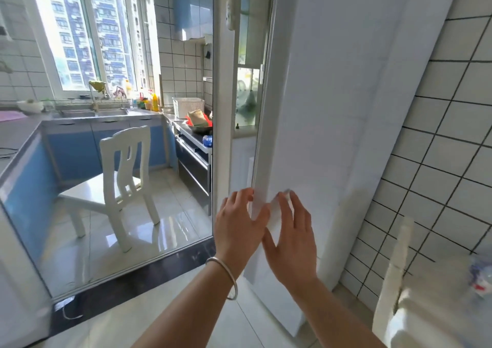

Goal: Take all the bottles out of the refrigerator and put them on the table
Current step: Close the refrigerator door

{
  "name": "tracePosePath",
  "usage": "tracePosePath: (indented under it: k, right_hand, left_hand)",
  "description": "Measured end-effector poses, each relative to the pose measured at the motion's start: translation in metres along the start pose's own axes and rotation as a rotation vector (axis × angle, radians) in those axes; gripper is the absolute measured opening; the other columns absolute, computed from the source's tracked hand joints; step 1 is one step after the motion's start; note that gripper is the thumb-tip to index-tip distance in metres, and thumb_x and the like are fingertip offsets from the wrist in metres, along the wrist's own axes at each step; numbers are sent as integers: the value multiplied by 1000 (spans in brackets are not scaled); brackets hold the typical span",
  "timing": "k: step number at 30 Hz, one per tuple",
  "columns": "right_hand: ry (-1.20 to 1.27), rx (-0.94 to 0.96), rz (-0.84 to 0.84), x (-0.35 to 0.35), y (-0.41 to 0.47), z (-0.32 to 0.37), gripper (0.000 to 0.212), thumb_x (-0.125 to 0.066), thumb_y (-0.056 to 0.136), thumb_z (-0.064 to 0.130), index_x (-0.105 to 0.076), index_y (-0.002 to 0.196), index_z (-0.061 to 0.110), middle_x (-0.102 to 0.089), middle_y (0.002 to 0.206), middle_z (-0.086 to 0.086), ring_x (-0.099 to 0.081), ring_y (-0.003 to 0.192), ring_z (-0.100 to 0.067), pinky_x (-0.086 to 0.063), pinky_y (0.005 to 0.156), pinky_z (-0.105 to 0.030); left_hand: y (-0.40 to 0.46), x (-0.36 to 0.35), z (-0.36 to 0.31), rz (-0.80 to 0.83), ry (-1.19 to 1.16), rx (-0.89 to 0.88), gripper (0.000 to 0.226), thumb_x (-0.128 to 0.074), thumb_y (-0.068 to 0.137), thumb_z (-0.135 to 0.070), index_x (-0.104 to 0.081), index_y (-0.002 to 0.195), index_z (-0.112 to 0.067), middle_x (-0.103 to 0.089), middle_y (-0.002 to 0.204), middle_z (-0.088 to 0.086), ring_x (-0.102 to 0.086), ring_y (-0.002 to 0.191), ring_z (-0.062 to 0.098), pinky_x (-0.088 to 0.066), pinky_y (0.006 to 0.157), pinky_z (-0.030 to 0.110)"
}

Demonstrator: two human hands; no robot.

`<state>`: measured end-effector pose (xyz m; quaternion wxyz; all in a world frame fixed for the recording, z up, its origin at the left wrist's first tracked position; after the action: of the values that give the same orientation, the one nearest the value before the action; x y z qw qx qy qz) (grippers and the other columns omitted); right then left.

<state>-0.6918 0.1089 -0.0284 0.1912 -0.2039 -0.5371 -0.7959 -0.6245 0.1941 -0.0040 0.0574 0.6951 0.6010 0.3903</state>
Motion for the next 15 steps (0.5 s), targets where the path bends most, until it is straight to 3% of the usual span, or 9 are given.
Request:
tracePosePath:
  k: [6,10,15]
  right_hand:
    - [-46,108,9,-71,54,6,63,-29,92,61,-34,140,20,-41,148,-11,-44,132,-30,-52,96,-43]
    - [-84,240,-88,-123,104,8,60,-33,94,56,-34,140,18,-41,148,-12,-36,137,-30,-38,109,-43]
    - [-145,367,-156,-192,164,1,52,-38,94,46,-35,139,20,-32,149,-10,-30,139,-31,-24,116,-46]
  left_hand:
    - [62,1,61,56,-160,49,39,-59,92,-29,-51,127,-16,-57,125,1,-54,98,7,-51,90,29]
    - [114,-3,107,102,-158,9,39,-57,92,-25,-49,129,-15,-54,125,2,-56,102,10,-54,90,28]
    - [197,-13,160,200,-221,41,35,-55,94,-18,-47,127,-22,-53,118,-3,-56,100,8,-49,72,5]
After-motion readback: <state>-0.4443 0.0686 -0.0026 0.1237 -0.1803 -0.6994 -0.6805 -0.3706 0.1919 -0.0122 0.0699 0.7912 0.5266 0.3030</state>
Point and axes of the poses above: each hand's wrist, its own y-axis towards the middle knuckle, its own x-axis out of the back of the hand, z = x × y, the point moved 1 cm from there along y, towards the middle knuckle
